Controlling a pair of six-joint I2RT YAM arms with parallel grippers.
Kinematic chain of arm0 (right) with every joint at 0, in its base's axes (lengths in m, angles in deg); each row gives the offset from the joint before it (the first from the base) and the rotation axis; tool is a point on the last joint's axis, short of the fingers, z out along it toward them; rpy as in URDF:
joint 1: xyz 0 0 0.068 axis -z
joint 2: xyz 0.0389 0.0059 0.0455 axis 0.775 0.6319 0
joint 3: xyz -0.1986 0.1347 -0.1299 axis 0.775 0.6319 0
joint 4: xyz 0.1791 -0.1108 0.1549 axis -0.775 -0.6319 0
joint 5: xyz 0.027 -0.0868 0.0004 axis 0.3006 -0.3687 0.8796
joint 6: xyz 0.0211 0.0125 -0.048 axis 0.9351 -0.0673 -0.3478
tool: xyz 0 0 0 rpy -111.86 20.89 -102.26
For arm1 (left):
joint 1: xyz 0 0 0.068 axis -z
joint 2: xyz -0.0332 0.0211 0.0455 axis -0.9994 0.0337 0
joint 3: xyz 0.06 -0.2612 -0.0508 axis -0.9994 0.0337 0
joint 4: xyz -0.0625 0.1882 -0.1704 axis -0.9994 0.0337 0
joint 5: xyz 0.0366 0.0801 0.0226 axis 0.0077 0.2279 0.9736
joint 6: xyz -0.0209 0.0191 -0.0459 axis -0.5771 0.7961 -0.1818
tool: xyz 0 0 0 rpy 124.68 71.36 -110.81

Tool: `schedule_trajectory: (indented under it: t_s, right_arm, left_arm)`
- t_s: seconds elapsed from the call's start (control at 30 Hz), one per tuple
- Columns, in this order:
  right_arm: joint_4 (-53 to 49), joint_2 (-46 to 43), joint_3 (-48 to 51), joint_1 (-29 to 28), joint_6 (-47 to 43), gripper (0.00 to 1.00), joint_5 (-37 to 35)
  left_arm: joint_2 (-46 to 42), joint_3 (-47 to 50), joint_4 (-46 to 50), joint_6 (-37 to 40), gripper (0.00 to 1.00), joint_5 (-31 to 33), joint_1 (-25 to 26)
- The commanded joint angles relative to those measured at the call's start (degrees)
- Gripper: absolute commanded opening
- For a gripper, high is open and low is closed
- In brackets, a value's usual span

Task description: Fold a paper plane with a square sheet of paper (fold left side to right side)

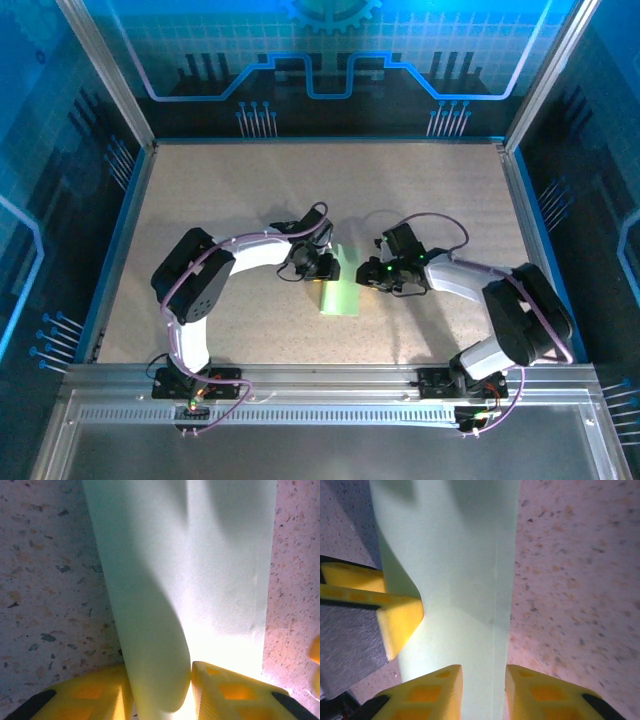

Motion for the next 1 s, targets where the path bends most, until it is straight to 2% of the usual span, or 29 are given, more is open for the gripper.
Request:
schedule_trajectory:
  t_s: [0.0,0.33,0.97]
  right_arm:
    - [-6.5,-4.4,-0.6,1.9,-2.0,0.32,-3.5]
    - [-9.5,-11.8,1.8,5.5,-2.4,0.35,-5.7]
    - [-10.3,-12.6,2.4,6.2,-2.9,0.35,-6.0]
  left_arm:
    - [4.0,-0.8,1.1,-0.1,0.36,0.9,1.9]
    - [6.1,-3.0,3.2,0.4,0.40,1.5,2.7]
    - [8.7,-5.8,6.4,-0.1,0.44,1.9,3.5]
